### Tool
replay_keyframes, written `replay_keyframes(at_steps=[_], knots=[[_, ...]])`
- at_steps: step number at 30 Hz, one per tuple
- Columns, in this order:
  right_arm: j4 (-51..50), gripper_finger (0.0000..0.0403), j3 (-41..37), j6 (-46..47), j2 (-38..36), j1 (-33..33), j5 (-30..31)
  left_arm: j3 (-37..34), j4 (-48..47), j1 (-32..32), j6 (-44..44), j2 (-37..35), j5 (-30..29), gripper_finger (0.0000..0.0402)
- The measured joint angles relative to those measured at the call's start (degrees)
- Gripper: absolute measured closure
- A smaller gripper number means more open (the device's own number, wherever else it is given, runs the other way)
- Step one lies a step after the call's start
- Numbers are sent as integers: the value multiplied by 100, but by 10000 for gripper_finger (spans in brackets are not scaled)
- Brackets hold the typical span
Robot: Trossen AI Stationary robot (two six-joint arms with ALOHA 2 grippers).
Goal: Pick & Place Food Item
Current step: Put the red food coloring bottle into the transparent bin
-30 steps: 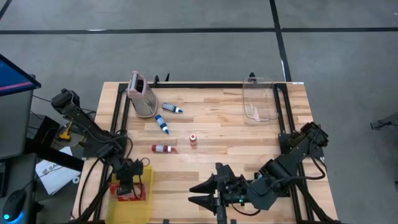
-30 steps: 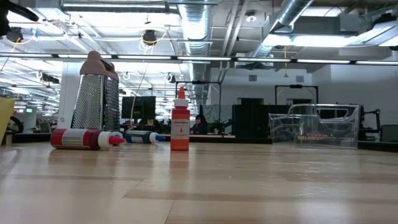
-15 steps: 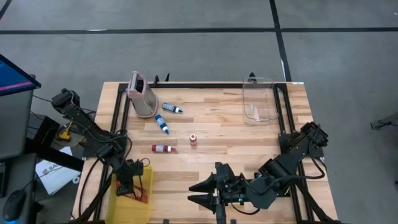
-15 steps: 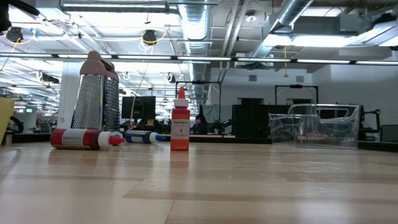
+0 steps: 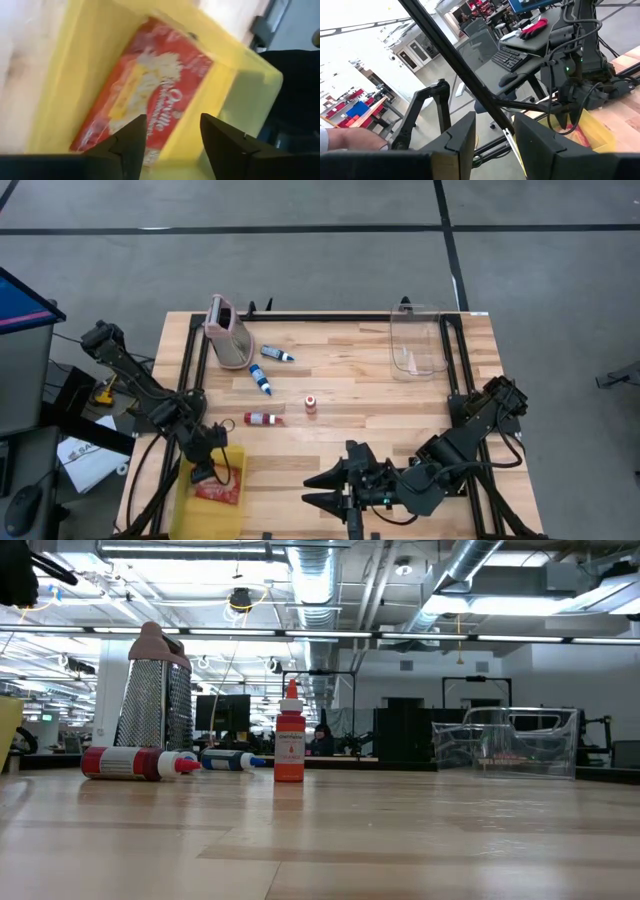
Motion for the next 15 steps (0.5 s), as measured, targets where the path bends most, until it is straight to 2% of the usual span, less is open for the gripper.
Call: replay_keyframes(at_steps=[4,10,15], knots=[[-4,274,0,-7,0,0,21,2,463,0,101,-19,-192,252],[-6,274,0,-108,0,0,254,2,1248,39,122,-32,-867,289],[-138,277,0,-152,0,12,481,2,3139,-1,1871,-175,-1310,305]])
